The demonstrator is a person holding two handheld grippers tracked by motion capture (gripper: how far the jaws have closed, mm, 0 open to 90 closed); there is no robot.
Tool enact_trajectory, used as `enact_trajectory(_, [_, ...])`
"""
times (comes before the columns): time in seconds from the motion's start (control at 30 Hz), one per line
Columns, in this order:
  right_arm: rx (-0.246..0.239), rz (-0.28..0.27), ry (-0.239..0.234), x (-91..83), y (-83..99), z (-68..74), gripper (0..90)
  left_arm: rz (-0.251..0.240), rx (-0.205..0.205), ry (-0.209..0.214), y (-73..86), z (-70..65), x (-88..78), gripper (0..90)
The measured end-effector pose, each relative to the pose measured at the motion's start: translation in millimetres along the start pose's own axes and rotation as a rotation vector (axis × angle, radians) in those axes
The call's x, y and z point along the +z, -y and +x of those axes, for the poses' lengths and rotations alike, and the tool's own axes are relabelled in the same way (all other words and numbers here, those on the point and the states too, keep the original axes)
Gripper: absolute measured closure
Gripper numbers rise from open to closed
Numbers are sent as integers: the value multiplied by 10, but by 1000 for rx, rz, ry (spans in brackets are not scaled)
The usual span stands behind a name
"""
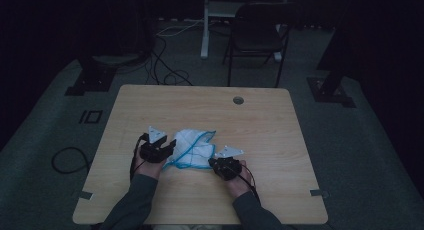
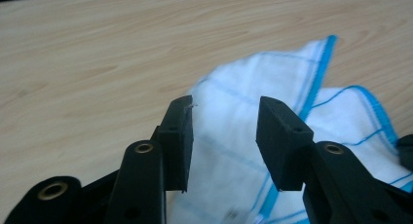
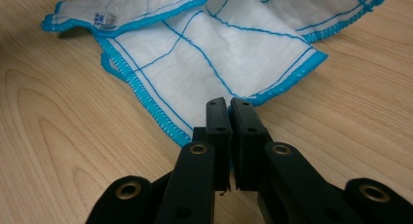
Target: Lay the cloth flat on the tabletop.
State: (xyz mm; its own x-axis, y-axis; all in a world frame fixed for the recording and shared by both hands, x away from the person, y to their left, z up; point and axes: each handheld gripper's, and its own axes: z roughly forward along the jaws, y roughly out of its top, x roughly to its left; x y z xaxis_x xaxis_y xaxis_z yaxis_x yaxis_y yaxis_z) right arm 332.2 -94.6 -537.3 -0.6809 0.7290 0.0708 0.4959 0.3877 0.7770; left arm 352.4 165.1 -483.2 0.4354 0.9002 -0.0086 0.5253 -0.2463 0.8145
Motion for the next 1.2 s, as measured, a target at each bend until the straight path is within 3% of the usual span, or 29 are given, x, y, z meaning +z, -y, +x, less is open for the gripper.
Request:
enact_trajectory(0.2, [-1,-2,0,1,6,-5,876,-1,97,33,-153,-222,185,537])
enact_trajectory(0.43, [0,0,0,2,7,-10,876,11,170,54,-245,-389,362,520])
enact_trajectory(0.7, [4,-1,0,2,8,-11,876,38,284,14,-334,-609,560,495])
enact_trajectory(0.8, [4,-1,0,-2,8,-9,876,65,297,-13,-367,-631,657,493])
enact_trajectory(0.87, [4,-4,2,-10,10,-14,876,78,292,-24,-391,-615,679,562])
enact_trajectory(0.9, [6,-4,3,-16,12,-20,876,74,282,-19,-406,-597,670,647])
enact_trajectory(1.03, [13,-7,10,-40,23,-56,876,49,263,-19,-492,-511,575,831])
enact_trajectory(1.2, [19,-8,23,-74,38,-84,876,25,215,-35,-591,-306,450,884])
